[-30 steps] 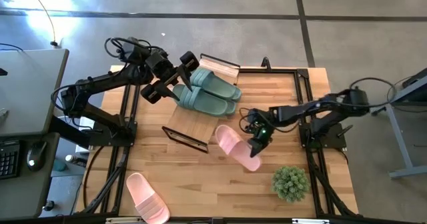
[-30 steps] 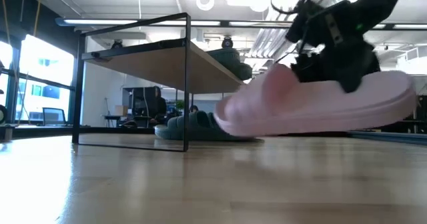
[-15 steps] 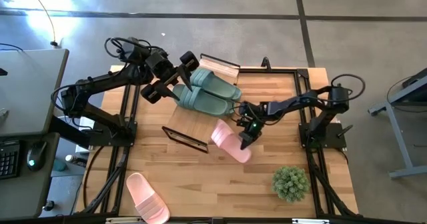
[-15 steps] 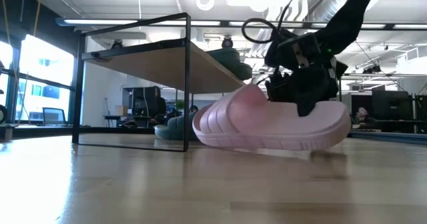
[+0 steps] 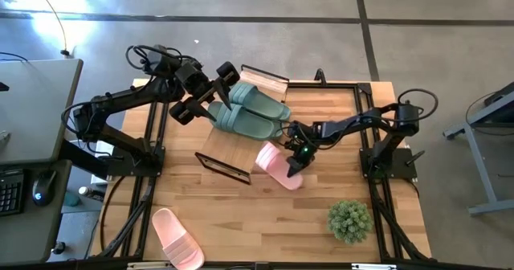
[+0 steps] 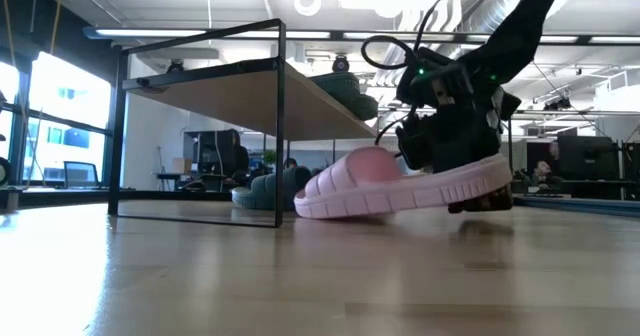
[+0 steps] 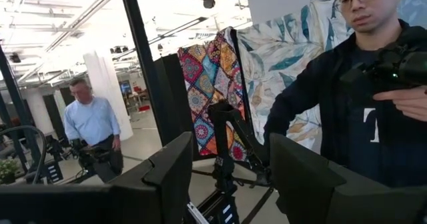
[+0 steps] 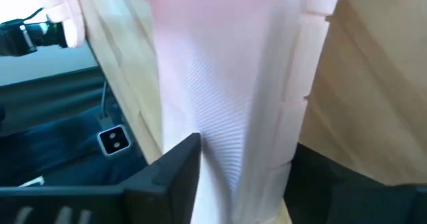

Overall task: Pick and place slides into the shelf
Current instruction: Put the pink slide under the shelf

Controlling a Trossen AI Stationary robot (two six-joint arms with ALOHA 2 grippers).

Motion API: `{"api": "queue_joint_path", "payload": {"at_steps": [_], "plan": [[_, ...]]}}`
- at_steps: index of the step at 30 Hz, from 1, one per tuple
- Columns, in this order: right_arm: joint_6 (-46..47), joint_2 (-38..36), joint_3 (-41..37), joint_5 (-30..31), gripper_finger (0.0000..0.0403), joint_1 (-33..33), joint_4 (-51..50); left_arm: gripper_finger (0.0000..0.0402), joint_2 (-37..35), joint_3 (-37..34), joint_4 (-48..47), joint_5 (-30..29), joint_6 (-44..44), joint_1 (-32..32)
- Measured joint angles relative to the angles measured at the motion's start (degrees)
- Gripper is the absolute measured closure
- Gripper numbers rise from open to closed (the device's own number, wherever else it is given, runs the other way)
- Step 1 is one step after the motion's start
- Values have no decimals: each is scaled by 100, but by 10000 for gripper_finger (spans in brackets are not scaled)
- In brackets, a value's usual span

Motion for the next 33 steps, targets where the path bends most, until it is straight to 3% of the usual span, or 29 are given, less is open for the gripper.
{"api": "queue_joint_path", "payload": {"at_steps": [7, 18, 33], "plan": [[282, 0, 0, 454, 189, 173, -33, 220, 2, 0, 0, 13, 0, 0], [571, -145, 11, 784, 185, 293, -545, 220, 2, 0, -2, 15, 0, 0], [769, -1765, -9, 3093, 185, 557, -2588, 220, 2, -2, -2, 212, 0, 0]]}}
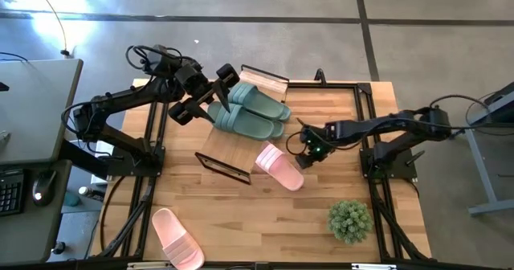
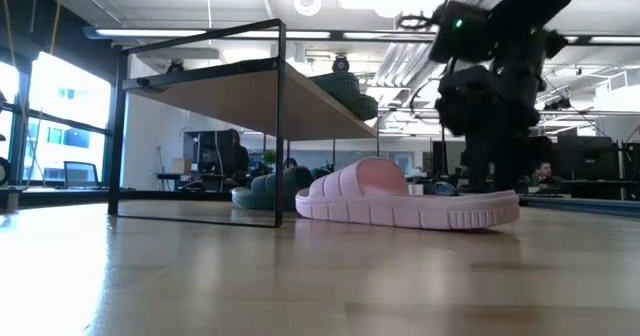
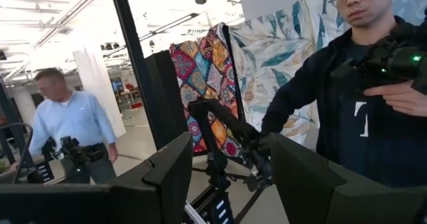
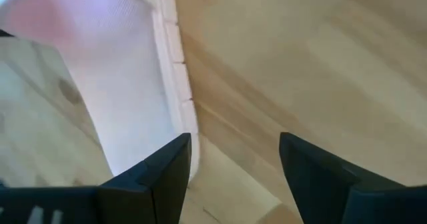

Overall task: Pick and place slides into the shelf
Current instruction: Put the pink slide under the shelf

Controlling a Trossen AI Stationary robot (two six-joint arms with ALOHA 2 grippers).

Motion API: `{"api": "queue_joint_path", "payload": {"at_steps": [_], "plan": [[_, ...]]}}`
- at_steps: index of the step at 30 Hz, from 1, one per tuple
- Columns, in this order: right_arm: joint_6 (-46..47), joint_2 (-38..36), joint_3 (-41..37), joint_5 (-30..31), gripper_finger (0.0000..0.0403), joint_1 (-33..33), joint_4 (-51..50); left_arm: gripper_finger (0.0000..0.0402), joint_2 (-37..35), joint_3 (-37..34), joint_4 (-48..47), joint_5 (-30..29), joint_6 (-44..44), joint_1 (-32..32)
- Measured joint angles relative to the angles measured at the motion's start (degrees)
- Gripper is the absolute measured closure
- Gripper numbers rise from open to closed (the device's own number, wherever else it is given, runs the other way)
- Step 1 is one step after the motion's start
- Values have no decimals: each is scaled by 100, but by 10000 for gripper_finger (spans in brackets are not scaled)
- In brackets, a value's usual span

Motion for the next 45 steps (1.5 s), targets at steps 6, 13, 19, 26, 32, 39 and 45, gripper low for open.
{"api": "queue_joint_path", "payload": {"at_steps": [6, 13, 19, 26, 32, 39, 45], "plan": [[299, -768, 0, 1307, 201, 429, -329, 220, 0, 0, -1, 99, 0, 0], [459, -718, 4, 1925, 320, 952, 928, 220, 0, 0, -4, 151, 0, 0], [493, 270, 2, 2039, 380, 1038, 2156, 220, 0, 0, -20, 166, 0, 0], [546, 1082, 2, 2447, 397, 1036, 3449, 220, 0, 0, -46, 187, 0, 2], [765, 1513, 2, 2430, 401, 1043, 4298, 220, 0, 0, -106, 188, 0, 2], [752, 1995, 199, 2251, 403, 1093, 5091, 220, 0, 0, -158, 188, -1, 2], [437, 2505, 1033, 1944, 403, 1111, 4934, 220, 0, 0, -173, 187, 0, 3]]}}
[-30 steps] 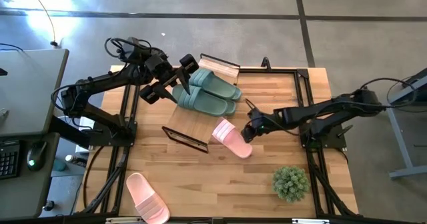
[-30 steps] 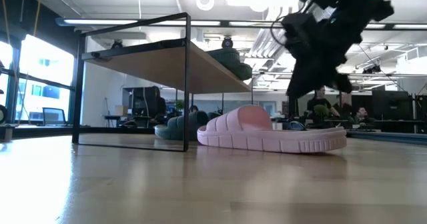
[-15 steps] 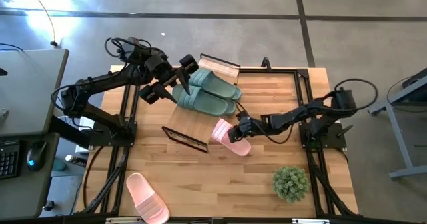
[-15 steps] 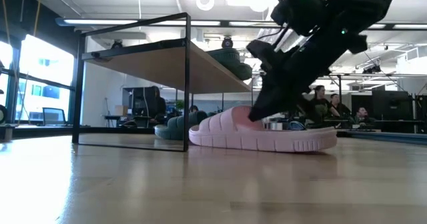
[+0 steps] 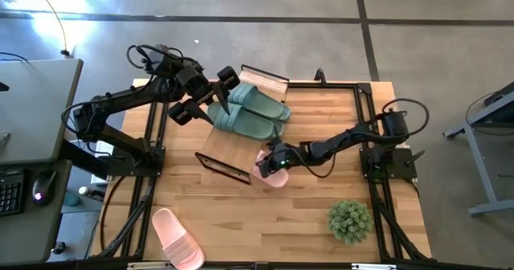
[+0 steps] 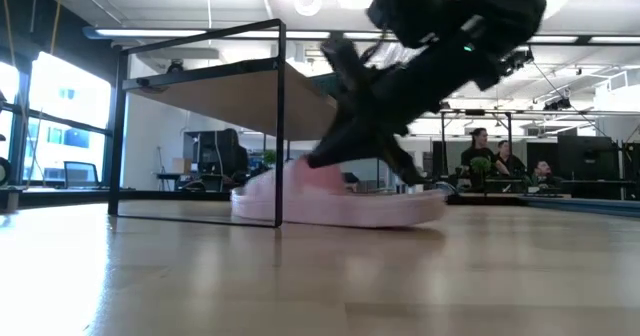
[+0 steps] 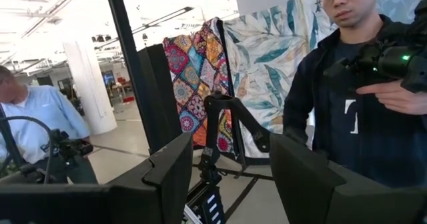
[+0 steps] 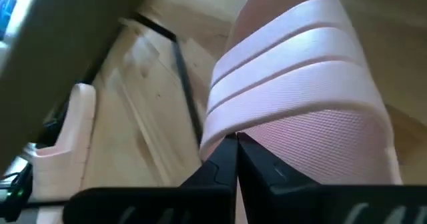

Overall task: Pick and place slides into the shelf
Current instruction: Put the pink slide under the shelf

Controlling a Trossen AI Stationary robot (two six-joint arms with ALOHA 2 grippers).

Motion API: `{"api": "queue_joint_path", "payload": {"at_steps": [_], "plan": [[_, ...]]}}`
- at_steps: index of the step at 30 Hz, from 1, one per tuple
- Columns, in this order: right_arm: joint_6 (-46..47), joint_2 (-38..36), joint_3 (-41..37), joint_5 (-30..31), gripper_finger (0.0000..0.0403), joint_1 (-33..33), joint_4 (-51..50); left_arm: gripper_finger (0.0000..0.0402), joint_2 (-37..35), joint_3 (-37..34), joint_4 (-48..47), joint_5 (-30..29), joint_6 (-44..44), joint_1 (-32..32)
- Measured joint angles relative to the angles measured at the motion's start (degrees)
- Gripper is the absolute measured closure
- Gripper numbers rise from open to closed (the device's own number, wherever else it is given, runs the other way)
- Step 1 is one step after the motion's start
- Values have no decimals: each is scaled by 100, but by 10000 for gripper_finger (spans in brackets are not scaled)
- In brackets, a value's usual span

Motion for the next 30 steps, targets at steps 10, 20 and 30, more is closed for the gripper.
{"api": "queue_joint_path", "payload": {"at_steps": [10, 20, 30], "plan": [[256, 252, 567, 347, 403, 105, -927, 220, 0, 0, 2, -41, 0, 1], [521, -240, 569, 1433, 403, 643, -1871, 220, 0, 0, 2, -45, 0, 0], [2709, -1284, 567, 1788, 403, 1947, -3993, 220, 0, 0, 2, -88, 0, -1]]}}
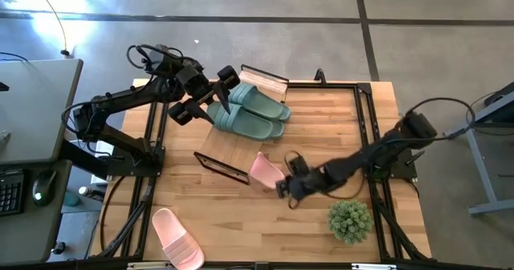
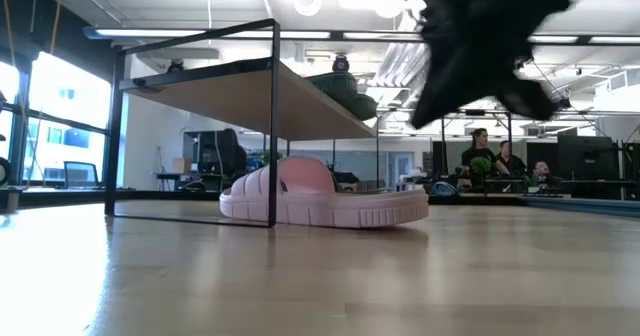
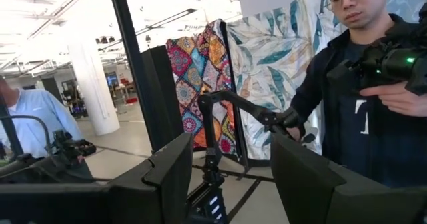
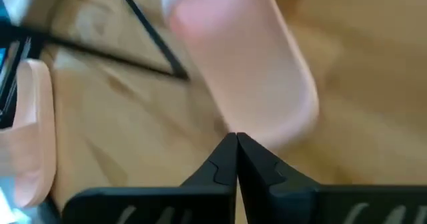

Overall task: Pick and place slides into the shelf
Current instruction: Put the pink slide under the shelf

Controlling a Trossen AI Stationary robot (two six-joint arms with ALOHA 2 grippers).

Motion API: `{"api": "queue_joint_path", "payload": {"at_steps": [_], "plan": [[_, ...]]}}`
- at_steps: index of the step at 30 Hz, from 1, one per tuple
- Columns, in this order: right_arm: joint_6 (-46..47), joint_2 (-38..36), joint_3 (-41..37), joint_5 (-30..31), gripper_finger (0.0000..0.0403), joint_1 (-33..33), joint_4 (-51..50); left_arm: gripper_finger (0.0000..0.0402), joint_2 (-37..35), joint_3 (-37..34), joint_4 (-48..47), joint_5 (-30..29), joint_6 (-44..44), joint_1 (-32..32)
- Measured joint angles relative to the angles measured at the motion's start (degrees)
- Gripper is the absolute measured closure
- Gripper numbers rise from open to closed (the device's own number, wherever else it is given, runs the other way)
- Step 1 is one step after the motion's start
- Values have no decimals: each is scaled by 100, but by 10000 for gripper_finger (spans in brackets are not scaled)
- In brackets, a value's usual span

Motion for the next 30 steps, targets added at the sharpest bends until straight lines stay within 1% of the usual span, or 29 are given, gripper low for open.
{"api": "queue_joint_path", "payload": {"at_steps": [5, 7, 9, 14, 16, 20, 23, 30], "plan": [[1510, 281, 0, 19, 403, 737, -153, 220, 0, 0, 0, -12, 0, 0], [1872, 453, 0, 119, 403, 878, -103, 220, 0, 0, -2, -17, 5, 0], [2031, 640, -2, 204, 403, 843, 128, 220, 0, 0, -1, -20, 67, 0], [1776, 1217, -2, 143, 403, 518, 1139, 220, 0, 0, 0, -21, 179, 0], [1705, 1344, -2, 183, 403, 421, 1352, 220, 0, 0, 0, -20, 179, 0], [1890, 1416, -2, 496, 403, 372, 1227, 220, 0, 0, -1, -20, 175, 0], [1891, 1416, -2, 481, 403, 284, 1017, 220, 0, 0, -2, -20, 175, 0], [1460, 1416, -2, 388, 403, -130, 891, 220, 0, 0, 0, -18, 174, 0]]}}
